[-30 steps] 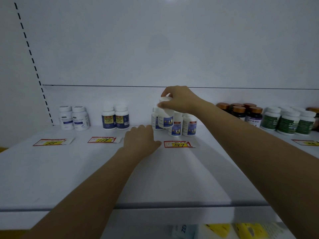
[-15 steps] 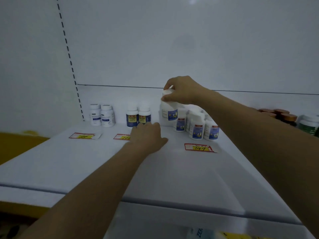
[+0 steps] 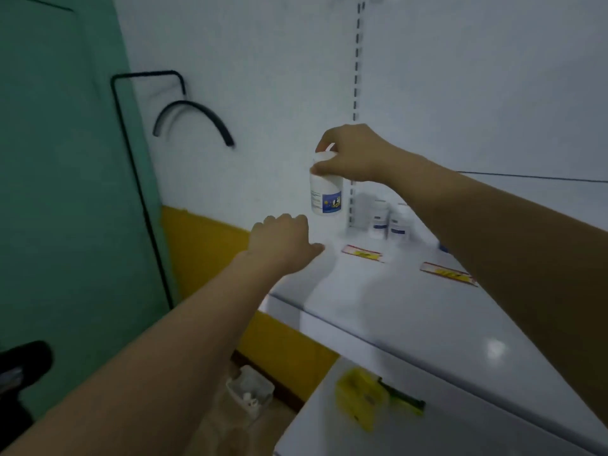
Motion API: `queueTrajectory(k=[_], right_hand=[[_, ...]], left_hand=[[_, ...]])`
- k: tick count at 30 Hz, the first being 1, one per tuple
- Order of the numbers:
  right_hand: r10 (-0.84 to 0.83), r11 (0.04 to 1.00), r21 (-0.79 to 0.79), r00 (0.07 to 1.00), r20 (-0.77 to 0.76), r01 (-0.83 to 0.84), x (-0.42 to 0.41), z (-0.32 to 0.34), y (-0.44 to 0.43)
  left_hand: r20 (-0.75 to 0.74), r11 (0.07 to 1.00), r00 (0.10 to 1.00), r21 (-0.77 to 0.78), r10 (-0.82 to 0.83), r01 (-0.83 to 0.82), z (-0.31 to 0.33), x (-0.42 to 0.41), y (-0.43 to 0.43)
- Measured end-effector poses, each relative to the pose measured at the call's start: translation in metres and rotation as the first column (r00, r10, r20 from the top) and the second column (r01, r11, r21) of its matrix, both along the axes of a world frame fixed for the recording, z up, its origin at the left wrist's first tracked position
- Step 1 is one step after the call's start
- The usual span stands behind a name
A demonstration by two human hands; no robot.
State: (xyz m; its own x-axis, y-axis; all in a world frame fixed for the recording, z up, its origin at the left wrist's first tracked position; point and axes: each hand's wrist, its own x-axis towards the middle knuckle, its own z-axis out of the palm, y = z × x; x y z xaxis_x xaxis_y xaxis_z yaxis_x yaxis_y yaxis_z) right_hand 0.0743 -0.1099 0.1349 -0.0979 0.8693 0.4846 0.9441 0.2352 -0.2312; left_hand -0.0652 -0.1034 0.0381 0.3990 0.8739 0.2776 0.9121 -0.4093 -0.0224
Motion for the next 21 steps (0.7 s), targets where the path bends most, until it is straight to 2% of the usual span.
queueTrajectory(k=[10,15,21], right_hand=[[0.263,0.962,-0.055,0.963,-0.061,-0.266,-0.177,-0.033,0.109],[0.303,0.946,-0.097,0.950,-0.072,-0.309,-0.234,-0.056,0.180],[0.319,0.933,-0.140,0.942,-0.105,-0.331,-0.270,-0.082,0.285]], left_hand=[[0.026,0.963,0.967,-0.108,0.253,-0.249,-0.034,-0.169,0.073],[0.031,0.929,0.941,-0.177,0.336,-0.326,-0.060,-0.221,0.133],[0.025,0.915,0.928,-0.177,0.372,-0.362,-0.085,-0.252,0.230]])
